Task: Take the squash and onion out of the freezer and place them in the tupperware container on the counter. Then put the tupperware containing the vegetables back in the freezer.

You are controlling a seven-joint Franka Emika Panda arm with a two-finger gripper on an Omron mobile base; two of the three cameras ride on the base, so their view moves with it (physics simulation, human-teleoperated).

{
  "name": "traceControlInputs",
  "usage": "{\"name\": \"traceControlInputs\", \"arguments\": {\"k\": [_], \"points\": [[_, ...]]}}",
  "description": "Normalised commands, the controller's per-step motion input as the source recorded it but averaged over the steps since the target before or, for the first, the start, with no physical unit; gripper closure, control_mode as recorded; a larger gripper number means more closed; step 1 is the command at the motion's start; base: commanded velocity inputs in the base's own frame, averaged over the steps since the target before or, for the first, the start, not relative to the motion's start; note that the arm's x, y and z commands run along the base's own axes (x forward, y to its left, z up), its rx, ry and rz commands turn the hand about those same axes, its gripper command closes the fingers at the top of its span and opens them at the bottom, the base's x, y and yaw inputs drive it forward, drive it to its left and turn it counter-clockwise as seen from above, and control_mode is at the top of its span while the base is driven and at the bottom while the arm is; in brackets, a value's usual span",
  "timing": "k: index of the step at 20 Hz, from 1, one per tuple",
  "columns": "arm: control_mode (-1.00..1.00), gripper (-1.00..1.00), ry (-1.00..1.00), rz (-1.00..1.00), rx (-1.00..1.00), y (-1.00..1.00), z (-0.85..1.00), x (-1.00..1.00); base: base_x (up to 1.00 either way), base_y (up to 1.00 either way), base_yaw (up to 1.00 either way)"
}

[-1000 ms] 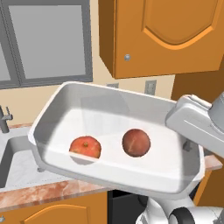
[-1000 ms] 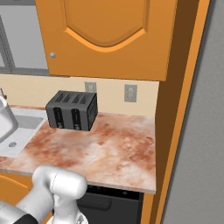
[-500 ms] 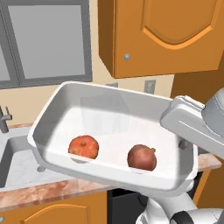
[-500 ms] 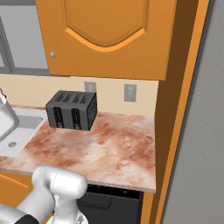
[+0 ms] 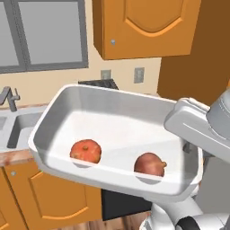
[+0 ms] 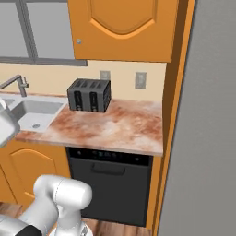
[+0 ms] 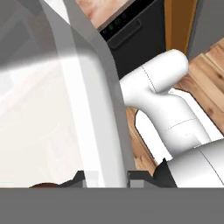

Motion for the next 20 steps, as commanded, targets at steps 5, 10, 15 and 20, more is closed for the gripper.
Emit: {"name": "traceControlInputs", "arguments": {"k": [5, 10, 15, 20], "points": [[1.0, 1.0, 0.0, 0.0, 0.0, 0.0, 0.0, 0.0, -0.44, -0.35, 0.0], [1.0, 1.0, 0.0, 0.0, 0.0, 0.0, 0.0, 0.0, 0.09, -0.78, 0.0], [1.0, 1.0, 0.0, 0.0, 0.0, 0.0, 0.0, 0.0, 0.17, -1.0, 0.0], [1.0, 1.0, 0.0, 0.0, 0.0, 0.0, 0.0, 0.0, 0.0, -1.0, 0.01]]}}
